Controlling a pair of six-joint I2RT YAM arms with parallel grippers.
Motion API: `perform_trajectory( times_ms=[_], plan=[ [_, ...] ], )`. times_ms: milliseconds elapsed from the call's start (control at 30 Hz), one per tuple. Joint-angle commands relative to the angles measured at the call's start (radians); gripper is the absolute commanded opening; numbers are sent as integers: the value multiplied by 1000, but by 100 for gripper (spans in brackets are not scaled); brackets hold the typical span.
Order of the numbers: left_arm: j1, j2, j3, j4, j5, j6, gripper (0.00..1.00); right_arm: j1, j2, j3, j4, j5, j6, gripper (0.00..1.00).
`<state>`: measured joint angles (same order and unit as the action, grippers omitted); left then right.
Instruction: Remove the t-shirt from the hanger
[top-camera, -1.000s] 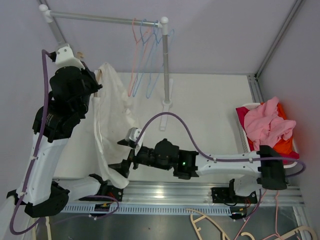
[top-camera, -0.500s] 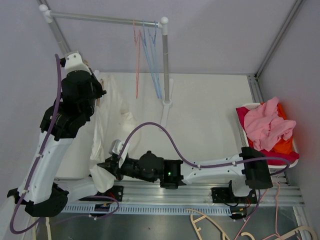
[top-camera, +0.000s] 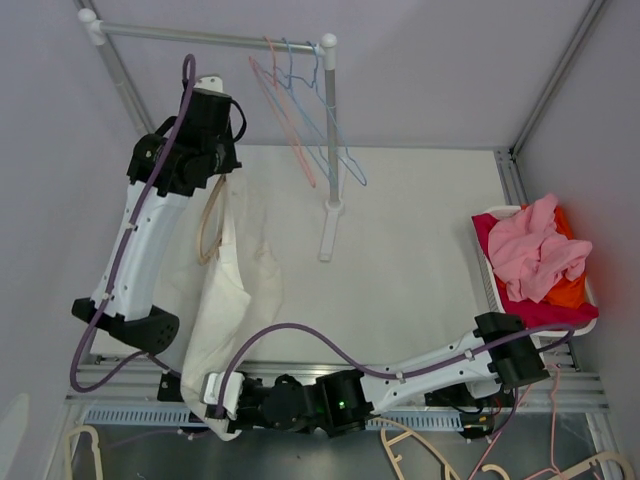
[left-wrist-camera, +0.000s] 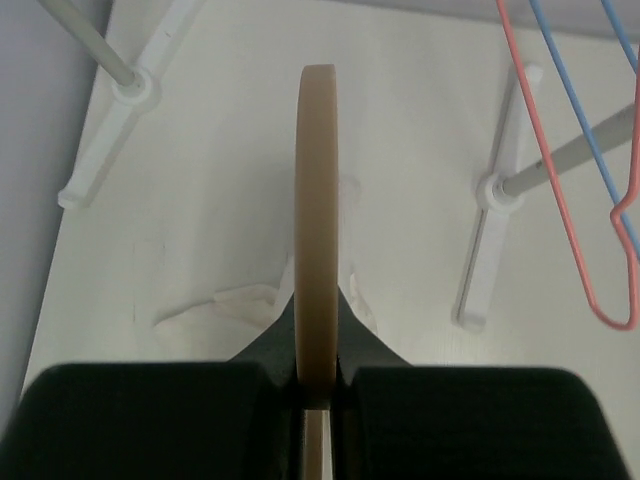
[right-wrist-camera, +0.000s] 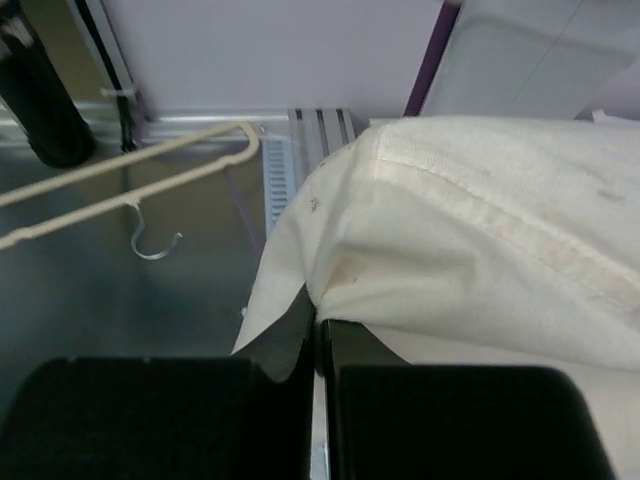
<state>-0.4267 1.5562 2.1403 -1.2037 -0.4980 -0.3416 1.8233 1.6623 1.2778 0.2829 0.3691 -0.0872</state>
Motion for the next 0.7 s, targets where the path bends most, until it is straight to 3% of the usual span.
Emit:
perform_trajectory(
  times_ms=[0,67,100,133,167,200,267,467,667],
  plan=[
    [14,-2,101,-36,97,13,1,50,22,8,-84,34,-14,0],
    [3,-51,41,2,125,-19,1,15,-38,-50,6,132,0,0],
    [-9,-179,-9,77,171,-16,1,-11,-56,-60,16,230,21,0],
    [-21,-265,-248,169,202,-14,1,-44,-93,-63,-7,285,94,0],
    [-41,-360,-338,369,229,-16,0,-124,-111,-57,-40,319,154,0],
    [-43,-533,-484,450,280,-14,1,-171,-128,-51,-77,320,205,0],
    [-46,-661,-623,541,317,-11,1,-252,-165,-40,-201,353,366,0],
    [-46,-757,-516,259,561,3,1,-539,-170,6,-534,366,588,0],
    [-44,-947,-634,234,573,-8,1,-775,-193,-73,-735,315,760,0]
  ],
)
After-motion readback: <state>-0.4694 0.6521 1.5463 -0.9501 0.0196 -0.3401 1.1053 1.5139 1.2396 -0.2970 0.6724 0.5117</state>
